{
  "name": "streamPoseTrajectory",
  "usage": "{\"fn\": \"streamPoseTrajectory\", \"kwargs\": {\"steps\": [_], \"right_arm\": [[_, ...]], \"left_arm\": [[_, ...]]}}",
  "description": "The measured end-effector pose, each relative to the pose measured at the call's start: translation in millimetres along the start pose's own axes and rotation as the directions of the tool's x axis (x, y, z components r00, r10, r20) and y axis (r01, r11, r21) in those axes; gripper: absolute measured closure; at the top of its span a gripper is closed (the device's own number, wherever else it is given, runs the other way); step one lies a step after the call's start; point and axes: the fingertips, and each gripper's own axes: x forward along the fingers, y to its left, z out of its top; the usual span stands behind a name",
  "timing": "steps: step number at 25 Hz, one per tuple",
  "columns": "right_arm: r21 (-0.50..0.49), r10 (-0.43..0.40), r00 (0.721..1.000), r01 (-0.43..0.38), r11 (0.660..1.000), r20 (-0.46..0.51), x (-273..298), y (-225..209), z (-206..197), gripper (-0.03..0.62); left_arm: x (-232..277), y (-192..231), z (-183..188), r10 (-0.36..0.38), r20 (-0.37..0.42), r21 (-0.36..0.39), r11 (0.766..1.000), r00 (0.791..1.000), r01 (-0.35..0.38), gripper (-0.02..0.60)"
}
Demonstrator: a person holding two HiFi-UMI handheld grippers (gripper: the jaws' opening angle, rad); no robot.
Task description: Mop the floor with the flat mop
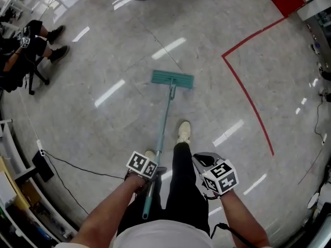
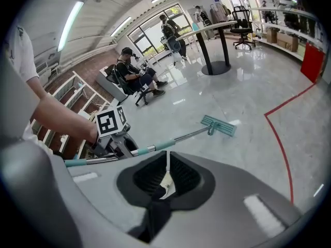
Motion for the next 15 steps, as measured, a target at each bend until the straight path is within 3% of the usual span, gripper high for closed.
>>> {"fn": "streamPoseTrajectory", "kwargs": {"steps": [15], "right_arm": [[0.051, -0.025, 0.999, 0.023, 0.998, 0.029, -5.7, -27.0, 2.6, 0.572]], "left_arm": [[5.9, 9.0, 81.1, 0.046, 0.03, -0.025, 0.999, 0.999, -0.045, 0.379]]}}
